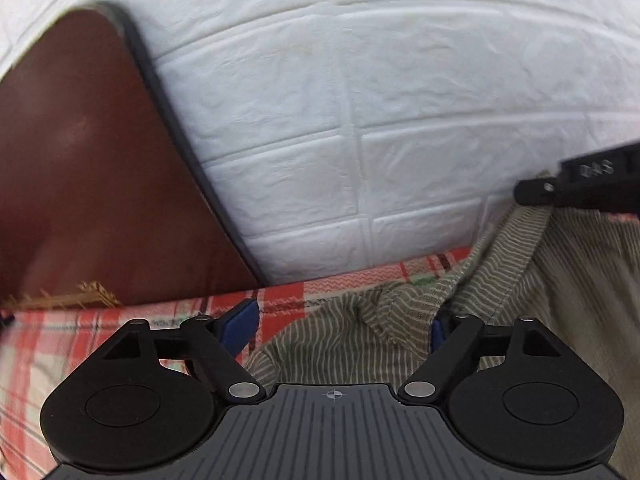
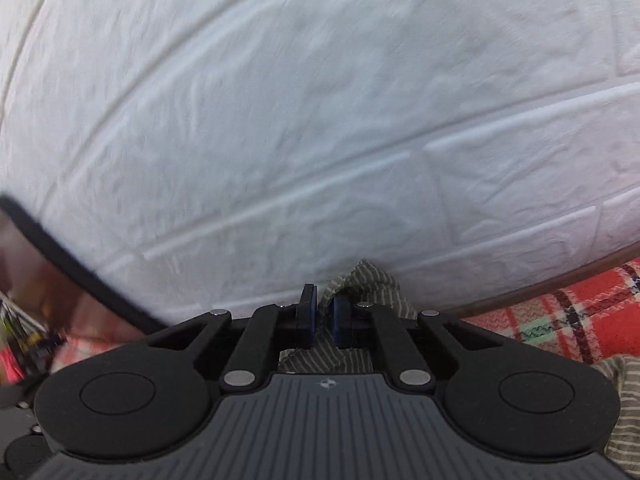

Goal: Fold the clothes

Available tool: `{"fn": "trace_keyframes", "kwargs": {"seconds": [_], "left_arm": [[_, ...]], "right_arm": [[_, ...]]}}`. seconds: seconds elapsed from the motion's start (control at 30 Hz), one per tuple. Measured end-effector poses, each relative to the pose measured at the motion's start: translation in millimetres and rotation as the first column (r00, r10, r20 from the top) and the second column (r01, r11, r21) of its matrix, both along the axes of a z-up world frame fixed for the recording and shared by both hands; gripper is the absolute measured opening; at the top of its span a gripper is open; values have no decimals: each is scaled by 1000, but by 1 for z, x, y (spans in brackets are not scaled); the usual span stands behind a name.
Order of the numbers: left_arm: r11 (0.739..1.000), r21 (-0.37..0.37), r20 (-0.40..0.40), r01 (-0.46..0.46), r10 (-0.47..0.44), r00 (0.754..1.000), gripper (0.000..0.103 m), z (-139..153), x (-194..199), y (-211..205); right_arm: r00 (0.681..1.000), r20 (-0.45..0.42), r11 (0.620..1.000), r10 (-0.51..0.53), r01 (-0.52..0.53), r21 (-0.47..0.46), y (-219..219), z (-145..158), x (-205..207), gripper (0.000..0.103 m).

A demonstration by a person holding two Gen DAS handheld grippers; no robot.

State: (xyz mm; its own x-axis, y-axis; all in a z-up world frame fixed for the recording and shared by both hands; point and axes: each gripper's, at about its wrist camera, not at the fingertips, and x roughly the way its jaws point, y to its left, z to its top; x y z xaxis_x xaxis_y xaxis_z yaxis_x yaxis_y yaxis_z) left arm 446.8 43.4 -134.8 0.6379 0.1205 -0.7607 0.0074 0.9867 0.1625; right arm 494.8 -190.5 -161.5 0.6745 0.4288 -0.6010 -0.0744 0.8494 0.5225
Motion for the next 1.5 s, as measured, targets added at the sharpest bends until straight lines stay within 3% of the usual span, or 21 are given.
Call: {"fn": "trace_keyframes", "kwargs": {"seconds": [0.07,0.2,0.3,0.37,0.47,0.57,0.73,0.8,0.93,1.0,1.1,1.17,1.27,1.37,1.5], "left_arm": [[998,-40,0,-45,45,999,95,6,5,7],[994,-16,2,-112,112,994,102,11,15,10],[972,-137,-22,-193,192,981,102,13,18,22],[929,-294,-36,-224,223,974,101,14,14,33],[818,-530,-42,-225,240,970,100,15,5,48],[735,-619,-80,-277,292,953,97,11,6,62],[659,-707,-85,-255,280,956,96,9,4,70],[608,-748,-123,-265,265,956,96,5,7,71],[636,-744,-81,-205,219,972,96,10,10,58],[589,-785,-100,-192,187,977,96,9,12,57],[436,-850,-209,-295,234,949,96,-1,17,72],[350,-880,-250,-320,230,940,96,-8,18,80],[271,-913,-256,-304,199,946,96,-14,14,83],[250,-906,-288,-341,225,931,96,-16,11,82],[333,-896,-222,-293,234,947,95,-3,10,69]], "right_arm": [[1000,27,998,-10,8,54,-10,3,-7,7],[997,79,982,-27,12,187,-33,7,-23,9],[994,104,960,-20,-10,280,-53,10,-32,9],[994,103,964,-24,-4,265,-59,11,-35,9],[995,95,963,-26,-1,269,-68,10,-39,9],[996,86,958,-26,0,288,-73,8,-42,11],[995,96,953,-1,-28,301,-70,10,-45,12],[993,101,954,64,-90,285,-66,9,-44,12],[987,117,975,106,-127,180,-53,14,-51,13],[987,104,970,121,-140,197,-50,12,-47,13],[994,95,979,56,-73,188,-54,13,-47,12],[998,67,983,-2,-11,185,-59,11,-46,14],[998,59,985,17,-27,173,-58,11,-46,17],[988,81,975,128,-140,169,-47,12,-53,17],[974,91,963,208,-220,158,-37,15,-58,17]]}}
